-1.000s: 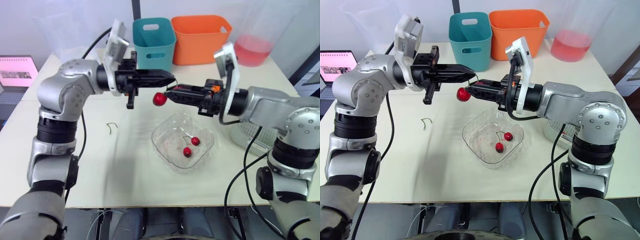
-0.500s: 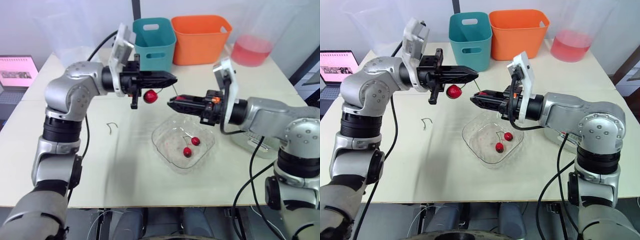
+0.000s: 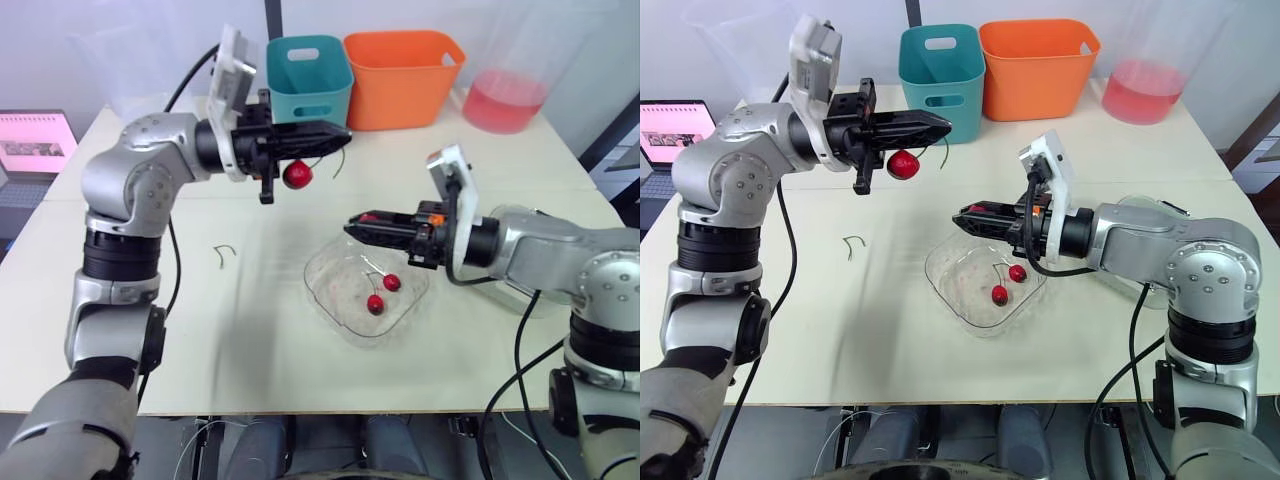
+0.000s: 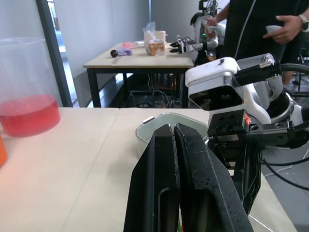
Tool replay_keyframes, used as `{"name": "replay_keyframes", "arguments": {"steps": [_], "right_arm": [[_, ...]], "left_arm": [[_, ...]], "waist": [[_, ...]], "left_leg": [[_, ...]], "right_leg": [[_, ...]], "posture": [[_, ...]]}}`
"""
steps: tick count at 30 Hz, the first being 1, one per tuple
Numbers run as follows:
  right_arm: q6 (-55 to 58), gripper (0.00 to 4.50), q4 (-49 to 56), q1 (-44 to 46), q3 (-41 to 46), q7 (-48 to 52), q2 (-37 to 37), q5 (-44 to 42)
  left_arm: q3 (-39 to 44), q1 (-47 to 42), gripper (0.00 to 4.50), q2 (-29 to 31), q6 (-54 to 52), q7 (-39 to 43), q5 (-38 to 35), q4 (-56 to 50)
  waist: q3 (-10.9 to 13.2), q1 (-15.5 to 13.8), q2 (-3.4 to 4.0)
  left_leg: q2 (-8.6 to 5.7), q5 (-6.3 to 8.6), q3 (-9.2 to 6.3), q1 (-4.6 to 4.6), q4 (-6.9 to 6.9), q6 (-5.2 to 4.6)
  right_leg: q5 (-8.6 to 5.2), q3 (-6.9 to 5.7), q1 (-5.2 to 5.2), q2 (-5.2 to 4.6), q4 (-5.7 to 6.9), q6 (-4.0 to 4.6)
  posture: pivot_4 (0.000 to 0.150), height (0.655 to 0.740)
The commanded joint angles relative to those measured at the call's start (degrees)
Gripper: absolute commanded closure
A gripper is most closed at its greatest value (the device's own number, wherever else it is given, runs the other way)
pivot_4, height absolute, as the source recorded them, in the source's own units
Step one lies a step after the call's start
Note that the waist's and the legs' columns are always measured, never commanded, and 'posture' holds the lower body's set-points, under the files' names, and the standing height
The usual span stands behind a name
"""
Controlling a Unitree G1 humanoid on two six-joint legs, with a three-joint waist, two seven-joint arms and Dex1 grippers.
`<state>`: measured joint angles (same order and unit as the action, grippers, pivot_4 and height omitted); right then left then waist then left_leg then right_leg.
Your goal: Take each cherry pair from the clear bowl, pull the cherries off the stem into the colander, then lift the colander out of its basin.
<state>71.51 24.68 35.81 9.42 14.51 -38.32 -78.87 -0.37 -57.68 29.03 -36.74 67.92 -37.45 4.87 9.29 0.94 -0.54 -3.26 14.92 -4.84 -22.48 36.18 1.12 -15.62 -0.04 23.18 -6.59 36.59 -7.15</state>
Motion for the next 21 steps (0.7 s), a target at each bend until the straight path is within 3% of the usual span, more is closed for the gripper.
{"name": "replay_keyframes", "arguments": {"steps": [1, 10, 21], "right_arm": [[-4.5, 4.0, 1.7, -1.0, 4.8, 1.4, -3.3, 2.5], [-17.4, 4.0, -5.2, -20.7, 16.1, 16.5, -22.1, 25.5], [-23.4, 4.0, -13.3, -30.3, 18.5, 24.6, -26.2, 39.0]], "left_arm": [[1.0, -0.1, 4.5, 0.1, 1.4, -0.4, 0.2, -1.8], [0.1, 3.9, 4.5, -1.6, 2.6, -2.4, 0.8, -4.5], [-0.5, 5.2, 4.5, -3.0, 4.0, -2.8, 2.3, -3.8]], "waist": [[0.0, -0.1, 0.0], [0.0, -0.4, -0.04], [0.0, -0.3, 0.0]], "left_leg": [[0.0, 0.0, 0.0, 0.0, 0.0, 0.0], [-0.04, 0.08, 0.02, 0.01, 0.06, -0.14], [0.0, 0.08, 0.04, 0.11, 0.08, -0.14]], "right_leg": [[0.0, 0.0, 0.0, 0.0, -0.01, 0.0], [0.0, -0.1, -0.33, 0.0, -0.36, 0.0], [0.0, -0.06, -0.38, 0.09, -0.31, 0.0]], "posture": [[0.15, 0.74], [0.15, 0.74], [0.15, 0.74]]}}
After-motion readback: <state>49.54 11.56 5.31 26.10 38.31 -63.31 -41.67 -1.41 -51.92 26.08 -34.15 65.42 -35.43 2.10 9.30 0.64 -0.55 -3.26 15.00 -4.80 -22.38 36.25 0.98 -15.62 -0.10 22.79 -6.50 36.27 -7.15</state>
